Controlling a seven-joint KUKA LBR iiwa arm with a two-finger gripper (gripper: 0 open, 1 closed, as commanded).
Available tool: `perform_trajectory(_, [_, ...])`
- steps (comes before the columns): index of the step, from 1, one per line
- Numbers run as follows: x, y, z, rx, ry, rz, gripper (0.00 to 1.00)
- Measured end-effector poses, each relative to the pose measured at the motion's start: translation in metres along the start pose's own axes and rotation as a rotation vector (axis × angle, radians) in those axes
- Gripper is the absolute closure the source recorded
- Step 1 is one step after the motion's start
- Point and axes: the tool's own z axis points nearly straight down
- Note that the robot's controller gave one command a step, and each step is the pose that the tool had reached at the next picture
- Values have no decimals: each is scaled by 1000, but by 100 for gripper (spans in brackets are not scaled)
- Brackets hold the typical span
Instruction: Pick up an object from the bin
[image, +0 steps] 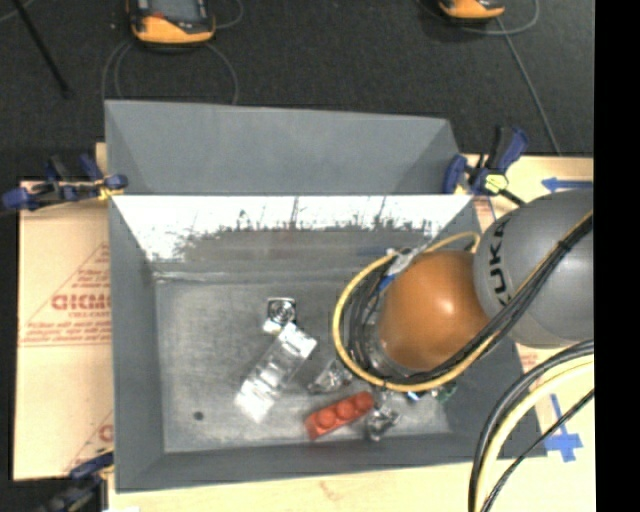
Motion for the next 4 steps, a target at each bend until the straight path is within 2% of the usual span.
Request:
perform_trajectory(1, [-1, -2, -2, 3, 1, 2, 100])
perform_trajectory(2, [-4, -5, -78, -6, 17, 6, 100])
perform_trajectory(3, [-6, -7, -112, -9, 19, 11, 100])
perform_trajectory(4, [-7, -8, -120, -10, 20, 17, 100])
